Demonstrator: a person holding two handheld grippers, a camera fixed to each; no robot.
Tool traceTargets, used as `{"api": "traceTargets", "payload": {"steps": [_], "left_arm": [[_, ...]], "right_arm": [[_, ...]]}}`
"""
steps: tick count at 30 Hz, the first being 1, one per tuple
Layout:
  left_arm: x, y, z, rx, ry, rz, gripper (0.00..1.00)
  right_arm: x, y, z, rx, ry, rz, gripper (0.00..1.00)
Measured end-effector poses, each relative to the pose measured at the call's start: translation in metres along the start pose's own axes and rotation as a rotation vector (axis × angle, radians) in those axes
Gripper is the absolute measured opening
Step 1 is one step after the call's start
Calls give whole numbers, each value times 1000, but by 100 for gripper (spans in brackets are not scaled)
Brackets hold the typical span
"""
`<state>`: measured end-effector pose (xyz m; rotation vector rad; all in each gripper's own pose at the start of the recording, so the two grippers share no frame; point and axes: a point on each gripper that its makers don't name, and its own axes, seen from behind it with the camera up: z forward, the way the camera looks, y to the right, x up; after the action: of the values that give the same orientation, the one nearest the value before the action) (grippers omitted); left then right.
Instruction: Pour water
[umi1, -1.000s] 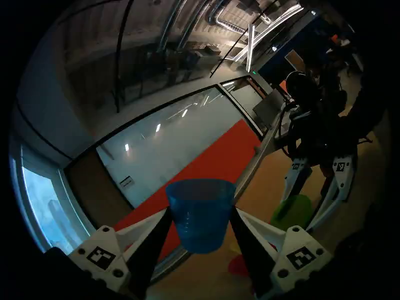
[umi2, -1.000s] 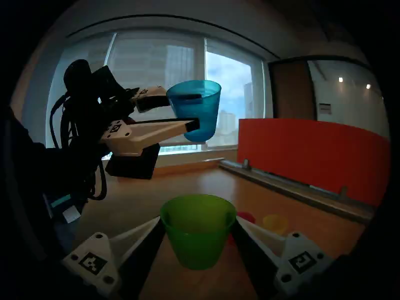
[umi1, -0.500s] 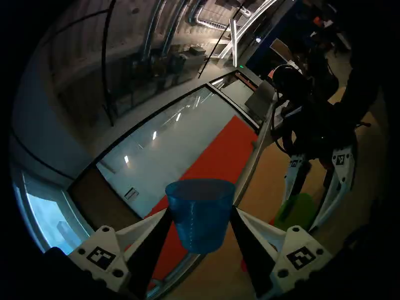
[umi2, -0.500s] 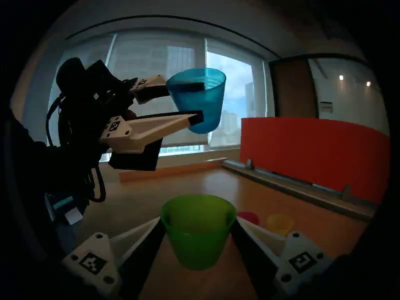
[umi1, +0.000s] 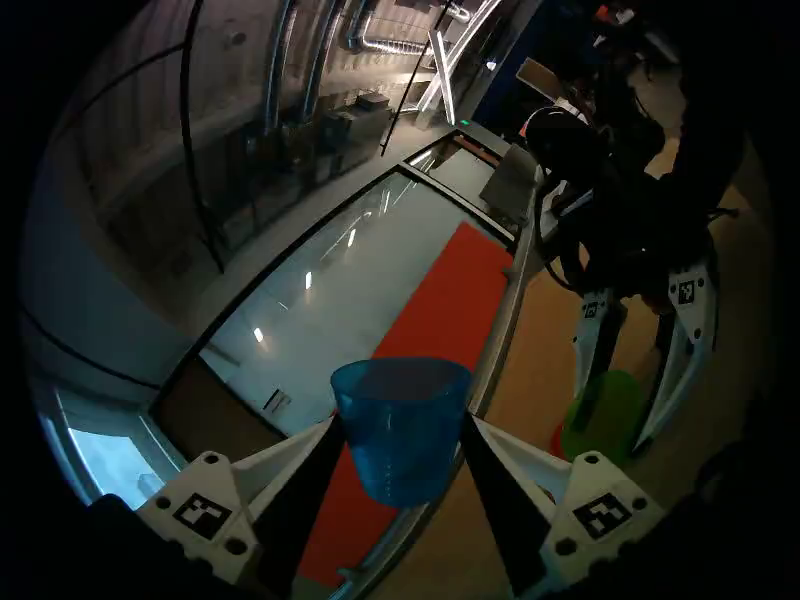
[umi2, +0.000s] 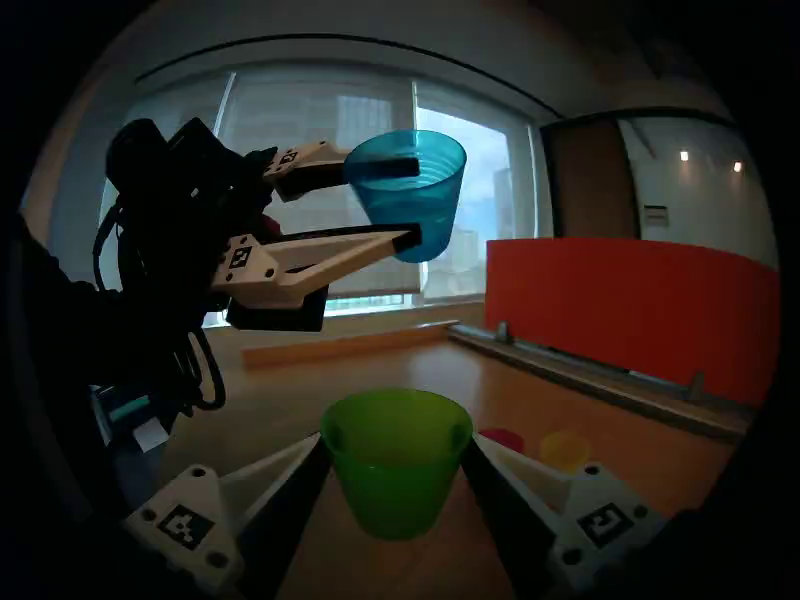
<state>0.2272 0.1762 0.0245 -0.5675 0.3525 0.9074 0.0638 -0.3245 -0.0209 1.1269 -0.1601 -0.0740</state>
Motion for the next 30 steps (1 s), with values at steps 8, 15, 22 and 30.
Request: {"api": "traceTargets", "payload": {"steps": [8,15,22,30], "left_arm": [[7,6,1,-13,8,61,81],[9,6,1,-10,10,91,81],[10,5,2,-6,10,115,81],[10,4,2,-2,8,148,81]], "right_arm": [[2,0,0,-1,4,-1,90],[3,0,0,0,6,-2,90],[1,1,-1,-1,5,-1,90],[5,1,-1,-2,10,-2,90]]}}
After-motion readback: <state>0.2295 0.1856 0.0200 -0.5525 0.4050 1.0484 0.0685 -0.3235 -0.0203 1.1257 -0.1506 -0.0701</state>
